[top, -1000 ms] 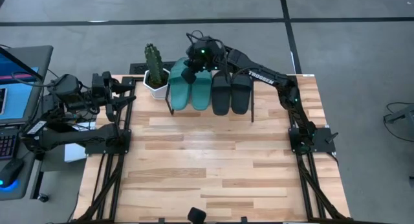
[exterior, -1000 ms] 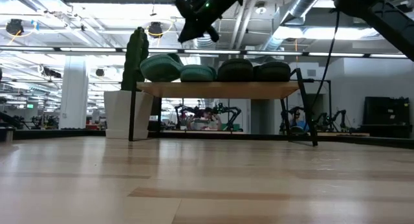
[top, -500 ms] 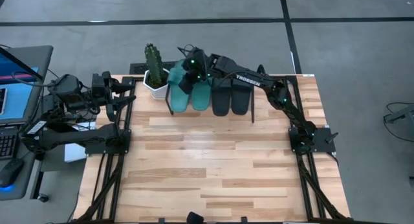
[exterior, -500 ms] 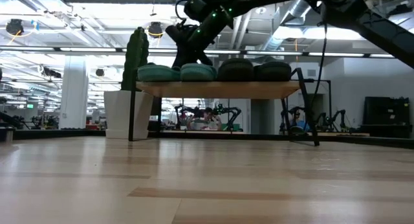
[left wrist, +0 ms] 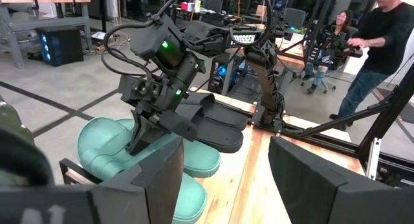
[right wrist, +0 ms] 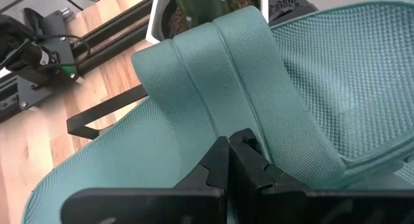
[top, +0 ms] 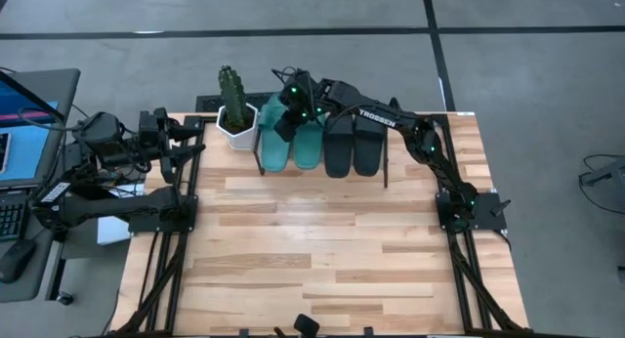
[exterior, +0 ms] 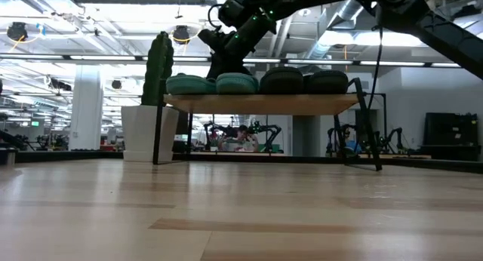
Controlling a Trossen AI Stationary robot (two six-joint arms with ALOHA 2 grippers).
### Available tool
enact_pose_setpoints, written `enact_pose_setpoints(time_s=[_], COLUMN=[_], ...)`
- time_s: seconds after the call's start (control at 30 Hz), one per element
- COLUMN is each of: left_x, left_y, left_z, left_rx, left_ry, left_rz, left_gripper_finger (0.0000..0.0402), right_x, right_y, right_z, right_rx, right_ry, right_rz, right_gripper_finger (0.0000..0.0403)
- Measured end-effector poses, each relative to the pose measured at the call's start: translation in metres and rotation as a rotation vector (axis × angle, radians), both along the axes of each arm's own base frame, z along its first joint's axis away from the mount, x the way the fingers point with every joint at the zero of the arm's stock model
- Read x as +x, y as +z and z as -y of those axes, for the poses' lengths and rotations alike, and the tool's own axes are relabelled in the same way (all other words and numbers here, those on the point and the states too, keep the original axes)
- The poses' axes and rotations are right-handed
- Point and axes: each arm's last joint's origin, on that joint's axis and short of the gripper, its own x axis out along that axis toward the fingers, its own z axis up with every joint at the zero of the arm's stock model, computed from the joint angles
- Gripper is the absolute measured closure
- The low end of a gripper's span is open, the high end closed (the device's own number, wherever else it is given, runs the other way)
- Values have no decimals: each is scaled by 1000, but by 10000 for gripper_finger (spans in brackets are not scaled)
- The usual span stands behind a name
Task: Pick and place slides into the shelf
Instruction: Adjust the slippers on the shelf
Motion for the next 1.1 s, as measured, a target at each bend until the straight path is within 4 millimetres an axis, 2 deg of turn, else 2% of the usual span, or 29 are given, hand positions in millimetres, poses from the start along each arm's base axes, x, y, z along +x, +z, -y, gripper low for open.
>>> enact_pose_setpoints(time_s=[0.23, 0.33, 0.77, 0.93, 1.1], left_x=[0, 0, 0, 0, 0], left_y=[0, 0, 0, 0, -1], left_z=[0, 0, 0, 0, 0], left_rx=[-6, -7, -8, -8, -12], left_ry=[0, 1, 1, 1, 1], left_rz=[2, 2, 3, 2, -5], left_gripper_finger=[189, 189, 189, 189, 189], right_x=[-1, 3, 2, 4, 0], right_y=[-5, -12, -13, -13, 7], right_z=[5, 5, 9, 5, -1], right_rx=[25, 18, -25, -32, -23], right_ry=[-23, -24, -61, -57, 0], right_rz=[-9, -13, -31, -34, 30], right_gripper_finger=[403, 403, 403, 403, 402])
